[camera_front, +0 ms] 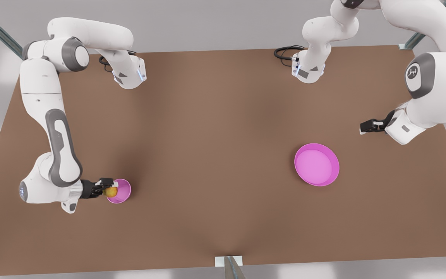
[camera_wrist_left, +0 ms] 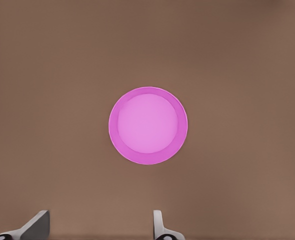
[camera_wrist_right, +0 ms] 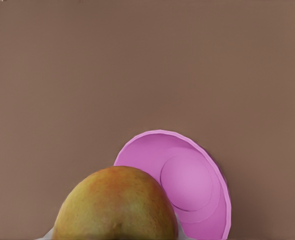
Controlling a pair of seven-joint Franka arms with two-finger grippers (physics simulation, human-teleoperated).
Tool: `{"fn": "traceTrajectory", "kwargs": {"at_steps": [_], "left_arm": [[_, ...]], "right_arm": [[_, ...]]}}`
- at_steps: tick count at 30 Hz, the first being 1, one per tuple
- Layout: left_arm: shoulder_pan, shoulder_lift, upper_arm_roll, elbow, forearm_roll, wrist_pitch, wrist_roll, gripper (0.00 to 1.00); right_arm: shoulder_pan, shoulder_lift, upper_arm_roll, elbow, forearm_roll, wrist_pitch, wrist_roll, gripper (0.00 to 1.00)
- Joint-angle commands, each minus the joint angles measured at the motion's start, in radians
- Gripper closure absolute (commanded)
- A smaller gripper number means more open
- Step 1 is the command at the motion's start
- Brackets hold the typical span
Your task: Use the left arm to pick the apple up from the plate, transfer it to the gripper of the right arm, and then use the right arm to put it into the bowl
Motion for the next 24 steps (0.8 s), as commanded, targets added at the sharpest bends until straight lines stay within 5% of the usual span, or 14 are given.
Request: {"fn": "traceTrajectory", "kwargs": {"at_steps": [1, 4, 5, 7, 11, 13, 19, 24], "left_arm": [[0.000, -0.001, 0.000, 0.000, 0.000, 0.000, -0.052, 0.00], [-0.001, -0.001, 0.000, 0.000, 0.000, 0.000, -0.052, 0.00], [-0.001, -0.001, 0.000, 0.000, 0.000, 0.000, -0.052, 0.00], [-0.001, -0.001, 0.000, 0.000, 0.000, 0.001, -0.052, 0.00], [-0.001, -0.001, 0.000, 0.000, 0.000, 0.001, -0.052, 0.00], [-0.001, -0.001, 0.000, 0.002, 0.000, 0.001, -0.052, 0.00], [-0.006, -0.001, -0.002, 0.004, 0.008, 0.012, -0.052, 0.00], [-0.012, 0.048, -0.005, 0.020, 0.010, 0.075, -0.049, 0.00]], "right_arm": [[0.004, -0.002, 0.000, -0.001, -0.011, 0.057, 0.236, 0.36], [0.010, 0.000, 0.000, -0.002, -0.011, 0.057, 0.248, 0.31], [0.010, 0.000, 0.000, -0.002, -0.011, 0.059, 0.246, 0.13], [0.010, 0.000, 0.000, -0.002, -0.013, 0.057, 0.246, 0.00], [0.015, -0.017, 0.002, 0.001, -0.042, 0.049, 0.250, 0.00], [0.015, -0.166, 0.006, 0.004, -0.206, 0.020, 0.253, 0.00], [0.125, -0.505, 0.077, 0.179, -0.542, -0.483, 0.752, 0.00], [0.113, -0.508, 0.112, 0.169, -0.551, -0.483, 0.794, 0.00]]}}
